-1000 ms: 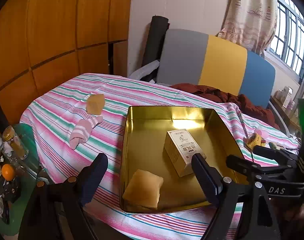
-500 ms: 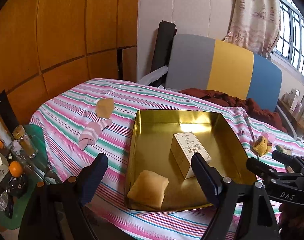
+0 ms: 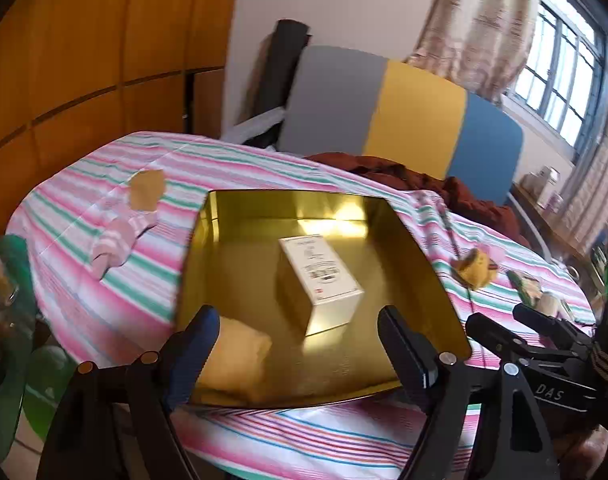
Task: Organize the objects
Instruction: 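Grasp the yellow knitted sock with the left gripper while the right grasps the pink roller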
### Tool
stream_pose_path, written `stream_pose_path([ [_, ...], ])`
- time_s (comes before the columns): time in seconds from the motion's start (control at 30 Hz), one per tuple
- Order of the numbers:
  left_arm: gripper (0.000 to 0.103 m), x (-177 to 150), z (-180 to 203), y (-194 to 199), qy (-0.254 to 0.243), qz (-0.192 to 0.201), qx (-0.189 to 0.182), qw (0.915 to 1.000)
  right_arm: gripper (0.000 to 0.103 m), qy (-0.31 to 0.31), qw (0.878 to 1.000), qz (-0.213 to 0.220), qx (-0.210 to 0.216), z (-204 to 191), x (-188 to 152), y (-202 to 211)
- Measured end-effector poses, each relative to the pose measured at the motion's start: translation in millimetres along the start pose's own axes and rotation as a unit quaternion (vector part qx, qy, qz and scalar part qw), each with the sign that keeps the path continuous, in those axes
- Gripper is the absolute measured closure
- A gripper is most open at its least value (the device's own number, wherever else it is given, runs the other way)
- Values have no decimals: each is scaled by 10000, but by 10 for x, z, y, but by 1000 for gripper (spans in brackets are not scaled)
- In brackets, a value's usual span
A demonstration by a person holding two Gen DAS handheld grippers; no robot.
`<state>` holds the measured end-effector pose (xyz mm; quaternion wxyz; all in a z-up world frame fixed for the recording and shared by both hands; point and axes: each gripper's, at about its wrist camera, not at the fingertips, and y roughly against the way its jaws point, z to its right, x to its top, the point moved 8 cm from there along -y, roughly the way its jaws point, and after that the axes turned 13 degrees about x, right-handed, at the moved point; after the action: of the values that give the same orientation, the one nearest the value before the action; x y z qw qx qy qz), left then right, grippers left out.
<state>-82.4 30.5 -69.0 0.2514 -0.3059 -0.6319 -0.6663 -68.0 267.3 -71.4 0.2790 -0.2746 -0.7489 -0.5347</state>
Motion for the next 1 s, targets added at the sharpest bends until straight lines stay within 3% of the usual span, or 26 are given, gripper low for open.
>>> stream_pose_path([
  [0.2, 18, 112, 499, 60, -554, 180, -581, 9966, 0, -350, 9990, 143, -245, 362, -110, 185],
  [0.37, 0, 190, 954, 78, -1018, 320, -979, 9895, 0, -697, 9958, 191, -555, 770, -217, 361],
  [0.63, 0, 239, 1737, -87, -1595, 106, -1473, 9761, 0, -1229, 9851, 310, -1163, 1458, -412, 740],
  [0.8, 1, 249, 2235, -316, -2028, -135, -1387, 9692, 0, -1507, 9770, 433, -1446, 1790, -457, 944],
  [1.0, 12, 183, 2732, -700, -2210, -729, -1443, 9618, 0, -1620, 9718, 554, -1624, 2012, -422, 1092],
])
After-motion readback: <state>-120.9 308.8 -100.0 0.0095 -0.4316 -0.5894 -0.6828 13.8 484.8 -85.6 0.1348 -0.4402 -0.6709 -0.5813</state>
